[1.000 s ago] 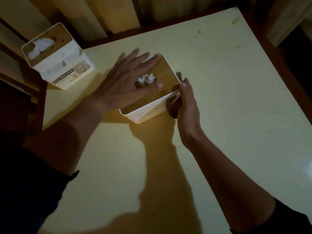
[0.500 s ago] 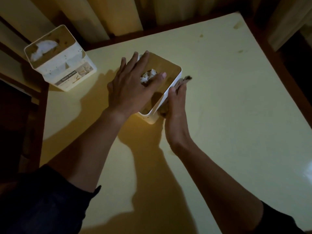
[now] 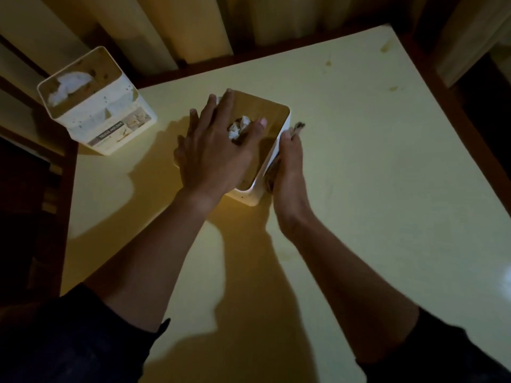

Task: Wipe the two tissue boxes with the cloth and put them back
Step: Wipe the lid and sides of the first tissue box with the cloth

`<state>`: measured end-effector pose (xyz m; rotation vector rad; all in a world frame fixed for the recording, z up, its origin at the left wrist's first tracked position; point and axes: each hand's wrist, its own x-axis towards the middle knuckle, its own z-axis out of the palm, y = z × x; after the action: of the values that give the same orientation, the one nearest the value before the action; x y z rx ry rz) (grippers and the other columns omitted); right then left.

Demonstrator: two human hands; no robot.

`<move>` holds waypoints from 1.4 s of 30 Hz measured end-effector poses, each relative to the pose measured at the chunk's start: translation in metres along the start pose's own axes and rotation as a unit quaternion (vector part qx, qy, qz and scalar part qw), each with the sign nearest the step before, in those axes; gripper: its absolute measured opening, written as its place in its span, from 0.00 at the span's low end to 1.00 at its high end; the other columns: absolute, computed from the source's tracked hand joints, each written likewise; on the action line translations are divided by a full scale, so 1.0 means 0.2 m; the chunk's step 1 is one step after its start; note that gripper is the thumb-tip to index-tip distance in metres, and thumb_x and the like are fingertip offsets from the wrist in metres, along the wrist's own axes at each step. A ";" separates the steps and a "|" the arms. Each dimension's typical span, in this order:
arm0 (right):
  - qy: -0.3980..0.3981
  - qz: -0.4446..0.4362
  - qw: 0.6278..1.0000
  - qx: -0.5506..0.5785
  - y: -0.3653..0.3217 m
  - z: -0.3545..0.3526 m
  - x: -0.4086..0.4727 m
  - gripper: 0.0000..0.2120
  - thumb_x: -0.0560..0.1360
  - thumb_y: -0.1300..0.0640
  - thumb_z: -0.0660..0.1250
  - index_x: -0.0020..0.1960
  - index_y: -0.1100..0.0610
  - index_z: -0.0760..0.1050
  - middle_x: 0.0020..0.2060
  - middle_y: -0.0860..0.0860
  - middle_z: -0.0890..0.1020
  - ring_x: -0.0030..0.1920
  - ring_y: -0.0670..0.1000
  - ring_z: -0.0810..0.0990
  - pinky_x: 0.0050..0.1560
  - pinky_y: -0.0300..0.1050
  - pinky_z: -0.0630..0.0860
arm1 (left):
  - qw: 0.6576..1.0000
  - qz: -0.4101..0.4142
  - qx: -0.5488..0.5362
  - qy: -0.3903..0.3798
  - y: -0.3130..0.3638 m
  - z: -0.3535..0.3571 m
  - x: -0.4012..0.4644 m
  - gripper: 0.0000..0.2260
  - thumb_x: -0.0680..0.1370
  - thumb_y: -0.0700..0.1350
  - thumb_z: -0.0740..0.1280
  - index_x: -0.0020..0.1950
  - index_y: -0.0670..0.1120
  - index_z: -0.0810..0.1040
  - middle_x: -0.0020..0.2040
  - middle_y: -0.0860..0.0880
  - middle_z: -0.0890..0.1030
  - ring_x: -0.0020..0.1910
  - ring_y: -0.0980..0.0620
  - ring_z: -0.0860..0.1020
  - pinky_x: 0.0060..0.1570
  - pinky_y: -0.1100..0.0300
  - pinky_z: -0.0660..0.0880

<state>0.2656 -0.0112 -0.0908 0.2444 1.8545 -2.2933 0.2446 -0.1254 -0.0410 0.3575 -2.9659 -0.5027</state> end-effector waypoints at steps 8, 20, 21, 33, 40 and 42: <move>-0.073 -0.091 0.991 -0.059 0.06 0.07 -0.46 0.39 0.84 0.35 0.52 0.88 0.46 0.38 0.86 0.37 0.44 0.86 0.40 0.45 0.85 0.64 0.56 | 1.000 -0.019 -0.014 0.009 0.00 0.02 0.01 0.36 0.78 0.74 0.53 0.83 0.62 0.53 0.84 0.54 0.54 0.83 0.43 0.51 0.77 0.33 0.53; -0.041 -0.099 0.994 0.001 -0.20 0.10 -0.23 0.41 0.82 0.31 0.54 0.88 0.48 0.48 0.86 0.48 0.58 0.85 0.54 0.59 0.80 0.69 0.64 | 1.000 -0.022 -0.017 0.008 0.00 0.00 0.00 0.35 0.80 0.71 0.54 0.84 0.60 0.53 0.85 0.51 0.55 0.83 0.41 0.52 0.75 0.34 0.55; -0.055 -0.125 0.991 -0.017 -0.15 0.11 -0.31 0.39 0.84 0.34 0.53 0.88 0.48 0.44 0.87 0.44 0.52 0.87 0.51 0.53 0.81 0.70 0.61 | 0.999 -0.026 -0.019 0.007 0.00 0.00 0.00 0.35 0.80 0.71 0.55 0.84 0.60 0.52 0.85 0.52 0.54 0.83 0.41 0.51 0.76 0.35 0.54; -0.029 0.004 0.999 -0.024 -0.10 -0.01 0.04 0.45 0.71 0.17 0.57 0.79 0.42 0.65 0.75 0.41 0.76 0.75 0.47 0.75 0.78 0.65 0.68 | 1.000 -0.023 0.002 0.016 0.01 0.01 0.00 0.36 0.79 0.73 0.53 0.84 0.60 0.52 0.84 0.52 0.55 0.83 0.41 0.54 0.75 0.34 0.55; -0.075 -0.113 0.990 -0.034 0.02 0.08 -0.37 0.36 0.85 0.38 0.52 0.88 0.44 0.40 0.87 0.41 0.48 0.87 0.49 0.50 0.81 0.71 0.59 | 0.999 -0.037 -0.020 0.011 0.01 0.01 0.00 0.35 0.79 0.73 0.54 0.84 0.61 0.52 0.85 0.53 0.54 0.83 0.43 0.52 0.76 0.36 0.53; -0.072 -0.070 0.994 -0.044 0.12 0.06 -0.39 0.38 0.85 0.36 0.51 0.88 0.45 0.39 0.87 0.38 0.46 0.86 0.43 0.47 0.84 0.67 0.55 | 0.999 -0.032 -0.023 0.016 0.01 0.01 0.00 0.35 0.79 0.73 0.54 0.83 0.61 0.53 0.84 0.54 0.54 0.83 0.43 0.52 0.76 0.36 0.52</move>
<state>0.3472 -0.0250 -0.0913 -0.0638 1.9496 -2.2421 0.2447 -0.1220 -0.0415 0.4538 -2.9151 -0.5646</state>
